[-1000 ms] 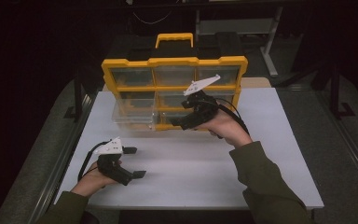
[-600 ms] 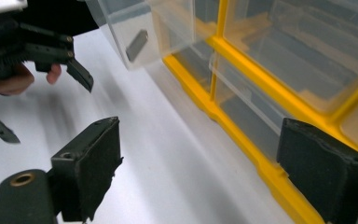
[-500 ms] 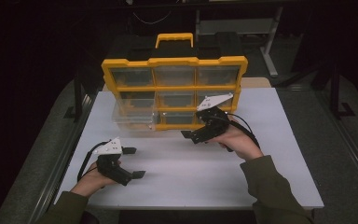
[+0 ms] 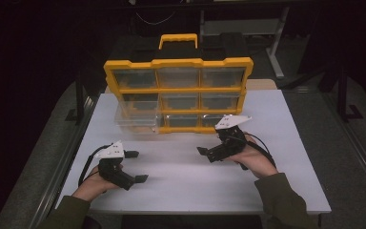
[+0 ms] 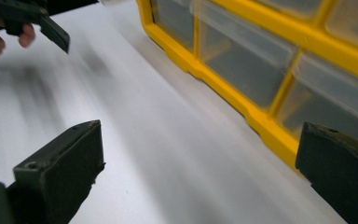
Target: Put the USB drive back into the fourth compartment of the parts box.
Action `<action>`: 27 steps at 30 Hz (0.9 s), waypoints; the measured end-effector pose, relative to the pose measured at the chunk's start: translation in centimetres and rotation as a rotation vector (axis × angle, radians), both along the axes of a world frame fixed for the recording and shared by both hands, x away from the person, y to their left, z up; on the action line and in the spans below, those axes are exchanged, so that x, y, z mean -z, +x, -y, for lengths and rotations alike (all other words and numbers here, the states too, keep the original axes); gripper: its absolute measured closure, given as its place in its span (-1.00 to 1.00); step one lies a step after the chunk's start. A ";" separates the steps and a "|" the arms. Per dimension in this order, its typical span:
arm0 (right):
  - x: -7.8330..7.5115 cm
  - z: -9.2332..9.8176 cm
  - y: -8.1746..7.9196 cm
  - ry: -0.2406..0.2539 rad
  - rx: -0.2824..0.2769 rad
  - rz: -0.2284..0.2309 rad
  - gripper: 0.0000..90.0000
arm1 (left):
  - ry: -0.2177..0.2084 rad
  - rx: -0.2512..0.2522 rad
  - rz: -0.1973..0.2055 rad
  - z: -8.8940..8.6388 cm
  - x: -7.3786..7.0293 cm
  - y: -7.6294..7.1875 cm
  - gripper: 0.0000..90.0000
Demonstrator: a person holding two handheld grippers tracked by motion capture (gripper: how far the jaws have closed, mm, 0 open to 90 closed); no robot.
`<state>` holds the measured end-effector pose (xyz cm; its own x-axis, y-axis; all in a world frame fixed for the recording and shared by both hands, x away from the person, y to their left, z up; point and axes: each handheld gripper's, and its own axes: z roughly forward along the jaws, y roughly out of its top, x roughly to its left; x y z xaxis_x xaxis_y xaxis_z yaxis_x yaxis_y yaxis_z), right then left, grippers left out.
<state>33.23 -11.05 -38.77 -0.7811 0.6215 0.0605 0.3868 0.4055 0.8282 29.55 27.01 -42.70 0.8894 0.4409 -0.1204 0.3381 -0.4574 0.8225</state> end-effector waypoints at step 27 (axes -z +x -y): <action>5.7 7.3 -4.0 0.040 0.095 -0.016 -0.99 | 0.005 -0.004 0.003 0.0 0.0 -0.1 -1.00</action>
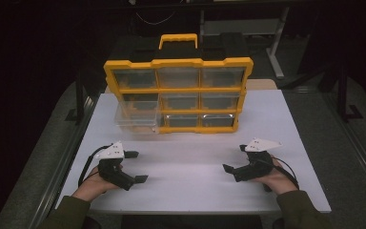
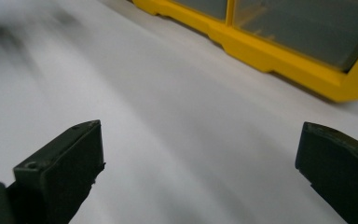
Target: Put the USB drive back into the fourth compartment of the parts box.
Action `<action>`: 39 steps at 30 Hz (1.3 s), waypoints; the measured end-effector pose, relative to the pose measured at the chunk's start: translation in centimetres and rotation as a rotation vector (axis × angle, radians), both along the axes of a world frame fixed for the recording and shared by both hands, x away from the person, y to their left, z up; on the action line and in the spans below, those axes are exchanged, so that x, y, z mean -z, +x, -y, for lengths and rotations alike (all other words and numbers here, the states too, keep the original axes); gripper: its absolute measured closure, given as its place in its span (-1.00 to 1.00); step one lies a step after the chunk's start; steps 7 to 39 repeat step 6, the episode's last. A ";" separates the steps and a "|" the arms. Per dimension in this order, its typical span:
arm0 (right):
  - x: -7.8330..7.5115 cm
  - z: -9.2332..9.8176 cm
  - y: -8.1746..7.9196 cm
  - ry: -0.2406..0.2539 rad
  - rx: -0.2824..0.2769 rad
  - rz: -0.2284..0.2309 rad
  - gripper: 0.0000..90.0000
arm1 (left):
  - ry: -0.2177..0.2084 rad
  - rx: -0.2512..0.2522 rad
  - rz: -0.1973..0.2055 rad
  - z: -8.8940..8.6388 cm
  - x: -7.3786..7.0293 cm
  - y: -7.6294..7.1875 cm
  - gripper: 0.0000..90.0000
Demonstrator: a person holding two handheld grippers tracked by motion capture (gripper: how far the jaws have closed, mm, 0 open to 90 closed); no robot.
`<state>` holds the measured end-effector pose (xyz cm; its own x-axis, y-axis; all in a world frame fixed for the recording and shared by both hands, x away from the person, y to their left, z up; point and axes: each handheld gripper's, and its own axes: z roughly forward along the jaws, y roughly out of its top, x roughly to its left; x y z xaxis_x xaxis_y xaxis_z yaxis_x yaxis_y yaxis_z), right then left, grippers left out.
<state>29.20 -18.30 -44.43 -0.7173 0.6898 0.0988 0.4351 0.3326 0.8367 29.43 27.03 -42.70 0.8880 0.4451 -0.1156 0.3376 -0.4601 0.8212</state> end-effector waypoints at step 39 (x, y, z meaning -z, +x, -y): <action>0.6 0.5 -0.5 -0.009 0.001 -0.016 -0.99 | 0.011 -0.001 -0.002 0.0 0.2 0.1 -1.00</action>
